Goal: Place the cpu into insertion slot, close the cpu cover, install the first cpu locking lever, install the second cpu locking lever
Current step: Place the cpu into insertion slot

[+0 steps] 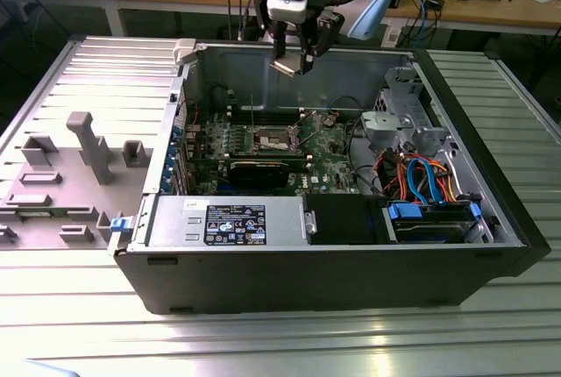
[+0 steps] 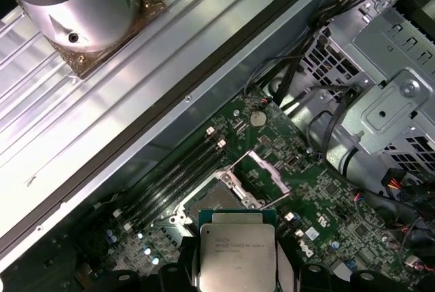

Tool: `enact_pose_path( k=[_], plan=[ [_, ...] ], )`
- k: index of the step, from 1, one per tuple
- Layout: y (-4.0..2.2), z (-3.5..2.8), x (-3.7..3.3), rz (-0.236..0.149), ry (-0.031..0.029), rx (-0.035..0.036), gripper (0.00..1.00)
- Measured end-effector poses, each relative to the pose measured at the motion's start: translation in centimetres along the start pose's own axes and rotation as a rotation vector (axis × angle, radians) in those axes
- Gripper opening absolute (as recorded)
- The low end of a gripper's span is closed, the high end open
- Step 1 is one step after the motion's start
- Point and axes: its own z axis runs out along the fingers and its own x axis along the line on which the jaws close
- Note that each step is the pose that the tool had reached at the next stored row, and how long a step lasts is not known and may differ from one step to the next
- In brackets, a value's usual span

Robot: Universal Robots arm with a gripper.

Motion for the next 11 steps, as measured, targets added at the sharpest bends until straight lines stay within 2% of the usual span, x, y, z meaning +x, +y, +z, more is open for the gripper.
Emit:
enact_pose_path(
  k=[5,11],
  plan=[
    [-0.06,0.02,0.06,0.027,-0.0022,-0.0004,0.54],
    [-0.13,0.02,0.14,0.029,-0.0024,-0.0004,0.54]
  ],
)
